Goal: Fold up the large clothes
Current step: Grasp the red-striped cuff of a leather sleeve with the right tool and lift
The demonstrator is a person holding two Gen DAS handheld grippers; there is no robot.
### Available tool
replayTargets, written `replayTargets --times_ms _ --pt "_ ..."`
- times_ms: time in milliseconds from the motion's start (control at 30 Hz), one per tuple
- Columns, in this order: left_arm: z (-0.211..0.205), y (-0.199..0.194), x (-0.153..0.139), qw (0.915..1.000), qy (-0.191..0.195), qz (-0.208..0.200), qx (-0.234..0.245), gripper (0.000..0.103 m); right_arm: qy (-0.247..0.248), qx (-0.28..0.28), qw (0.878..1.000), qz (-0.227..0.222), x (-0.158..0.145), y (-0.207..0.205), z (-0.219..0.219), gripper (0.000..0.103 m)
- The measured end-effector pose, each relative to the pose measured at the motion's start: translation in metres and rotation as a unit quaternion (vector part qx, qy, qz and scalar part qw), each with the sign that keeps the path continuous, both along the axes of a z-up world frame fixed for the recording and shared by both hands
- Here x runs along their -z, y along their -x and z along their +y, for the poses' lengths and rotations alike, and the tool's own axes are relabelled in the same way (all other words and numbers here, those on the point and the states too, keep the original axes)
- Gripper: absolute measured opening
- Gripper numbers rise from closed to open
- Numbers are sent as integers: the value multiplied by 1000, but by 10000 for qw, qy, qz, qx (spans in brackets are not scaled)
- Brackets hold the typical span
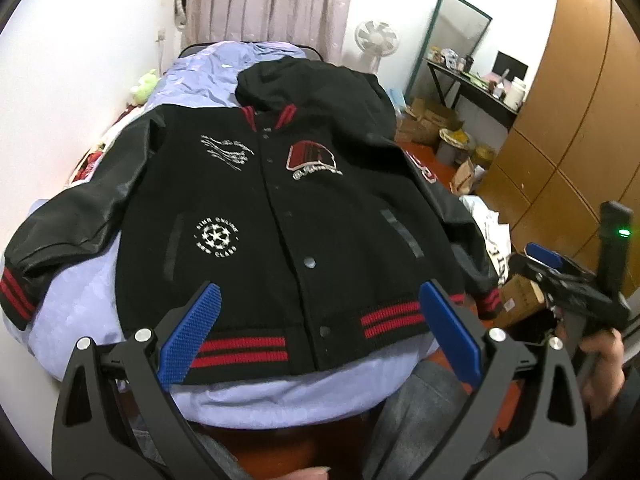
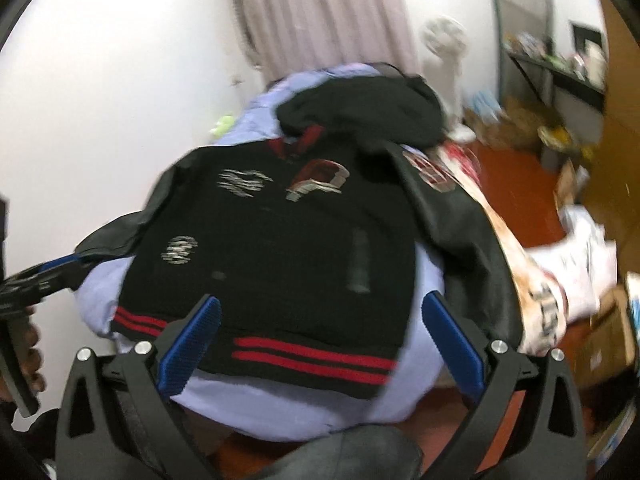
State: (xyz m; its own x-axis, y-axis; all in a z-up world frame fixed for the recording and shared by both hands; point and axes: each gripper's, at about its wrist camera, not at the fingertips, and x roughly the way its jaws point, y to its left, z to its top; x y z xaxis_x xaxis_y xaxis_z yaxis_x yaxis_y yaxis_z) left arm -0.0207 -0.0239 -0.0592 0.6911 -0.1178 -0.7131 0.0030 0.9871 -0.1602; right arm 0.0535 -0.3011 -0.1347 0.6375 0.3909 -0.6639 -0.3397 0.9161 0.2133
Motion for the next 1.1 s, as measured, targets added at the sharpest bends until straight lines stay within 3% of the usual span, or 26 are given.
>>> replayTargets --times_ms 167,267,333,367,533,633,800,900,1000,1067,1100 --pt "-16 9 16 9993 -295 218 58 97 -127 864 9932 768 83 -30 -89 99" --pt "-27 15 19 9963 -809 302 0 97 -174 963 9894 1073 120 -45 -118 99" --pt "-33 18 16 9955 -902 282 33 97 -158 1046 9868 1225 142 -60 -133 99" --pt "-34 20 14 9954 -923 249 44 97 -393 1049 9851 1303 151 -67 -142 99" --pt "-30 25 16 9957 -901 210 34 97 -1042 1025 9793 1400 168 -97 -152 99" --pt "-22 22 25 9958 -882 212 85 97 -1481 1002 9676 1781 182 -112 -148 99" --pt "-3 6 41 9984 -483 110 266 97 -1760 1153 9558 2052 177 -114 -136 97" --pt "3 -4 50 9988 -423 -7 256 97 -1595 1210 9568 2108 167 -110 -134 75" --pt "11 -23 59 9994 -219 -78 263 96 -1416 1344 9546 2248 153 -103 -134 62" --pt "15 -35 63 9994 -159 -88 304 94 -1491 1317 9530 2284 138 -97 -132 45" --pt "16 -45 67 9990 -118 -69 423 83 -1435 1288 9549 2258 132 -96 -129 36"
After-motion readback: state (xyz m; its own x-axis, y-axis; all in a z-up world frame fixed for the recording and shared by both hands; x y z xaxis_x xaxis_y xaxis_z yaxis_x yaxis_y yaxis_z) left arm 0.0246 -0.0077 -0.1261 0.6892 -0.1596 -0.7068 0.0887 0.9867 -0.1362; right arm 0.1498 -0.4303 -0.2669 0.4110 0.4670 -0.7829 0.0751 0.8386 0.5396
